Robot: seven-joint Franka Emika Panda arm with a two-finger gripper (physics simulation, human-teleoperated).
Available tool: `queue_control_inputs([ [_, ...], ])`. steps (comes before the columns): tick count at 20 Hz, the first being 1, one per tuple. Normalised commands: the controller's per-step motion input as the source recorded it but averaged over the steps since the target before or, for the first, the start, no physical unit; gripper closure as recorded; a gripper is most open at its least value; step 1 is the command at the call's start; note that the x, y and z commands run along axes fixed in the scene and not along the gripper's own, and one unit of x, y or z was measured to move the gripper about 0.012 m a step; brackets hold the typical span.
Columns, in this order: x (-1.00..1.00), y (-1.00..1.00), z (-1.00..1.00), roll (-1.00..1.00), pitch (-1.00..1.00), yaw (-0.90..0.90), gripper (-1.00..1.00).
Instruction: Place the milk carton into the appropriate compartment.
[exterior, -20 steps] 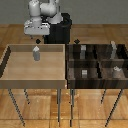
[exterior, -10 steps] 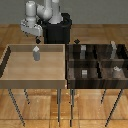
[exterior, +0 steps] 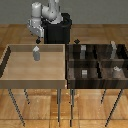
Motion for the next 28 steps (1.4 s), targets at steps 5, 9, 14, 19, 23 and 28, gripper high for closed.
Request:
queue_control_inputs([
  [5, 0.4, 0.0, 0.0, 0.0, 0.0, 0.0, -1.0],
  [9, 1.0, 0.0, 0.0, 0.0, 0.0, 0.0, -1.0],
  [14, 0.2, 0.2, 0.0, 0.0, 0.0, 0.0, -1.0],
  [19, 0.2, 0.0, 0.0, 0.0, 0.0, 0.0, -1.0],
  [23, 0.75, 0.0, 0.0, 0.0, 0.0, 0.0, -1.0],
  [28, 0.2, -0.2, -0.2, 0.0, 0.0, 0.0, -1.0],
])
